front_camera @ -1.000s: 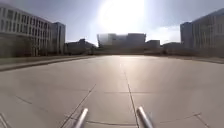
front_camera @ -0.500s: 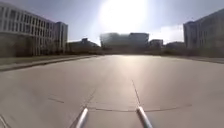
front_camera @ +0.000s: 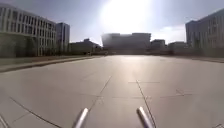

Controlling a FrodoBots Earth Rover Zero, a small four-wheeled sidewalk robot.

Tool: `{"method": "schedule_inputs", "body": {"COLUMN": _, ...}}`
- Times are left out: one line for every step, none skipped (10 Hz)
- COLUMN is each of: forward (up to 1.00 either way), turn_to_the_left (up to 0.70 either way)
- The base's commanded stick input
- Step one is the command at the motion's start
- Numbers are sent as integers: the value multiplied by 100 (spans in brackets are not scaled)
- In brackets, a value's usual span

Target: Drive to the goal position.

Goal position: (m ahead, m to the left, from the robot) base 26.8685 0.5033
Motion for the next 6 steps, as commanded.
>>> {"method": "schedule_inputs", "body": {"forward": 100, "turn_to_the_left": -2}}
{"method": "schedule_inputs", "body": {"forward": 100, "turn_to_the_left": -2}}
{"method": "schedule_inputs", "body": {"forward": 100, "turn_to_the_left": -2}}
{"method": "schedule_inputs", "body": {"forward": 100, "turn_to_the_left": -2}}
{"method": "schedule_inputs", "body": {"forward": 100, "turn_to_the_left": -2}}
{"method": "schedule_inputs", "body": {"forward": 100, "turn_to_the_left": -2}}
